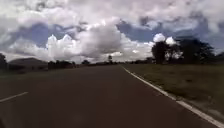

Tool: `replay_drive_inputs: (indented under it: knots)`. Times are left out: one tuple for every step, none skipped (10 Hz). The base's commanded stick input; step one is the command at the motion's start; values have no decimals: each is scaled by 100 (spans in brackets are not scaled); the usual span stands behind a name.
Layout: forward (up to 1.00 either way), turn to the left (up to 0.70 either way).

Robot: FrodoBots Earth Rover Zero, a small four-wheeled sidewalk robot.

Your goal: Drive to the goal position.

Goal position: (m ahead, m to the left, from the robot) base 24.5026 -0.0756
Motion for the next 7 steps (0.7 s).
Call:
replay_drive_inputs:
  knots:
    - [100, 0]
    - [100, 0]
    - [100, 0]
    - [100, 0]
    - [100, 0]
    - [100, 0]
    - [100, 0]
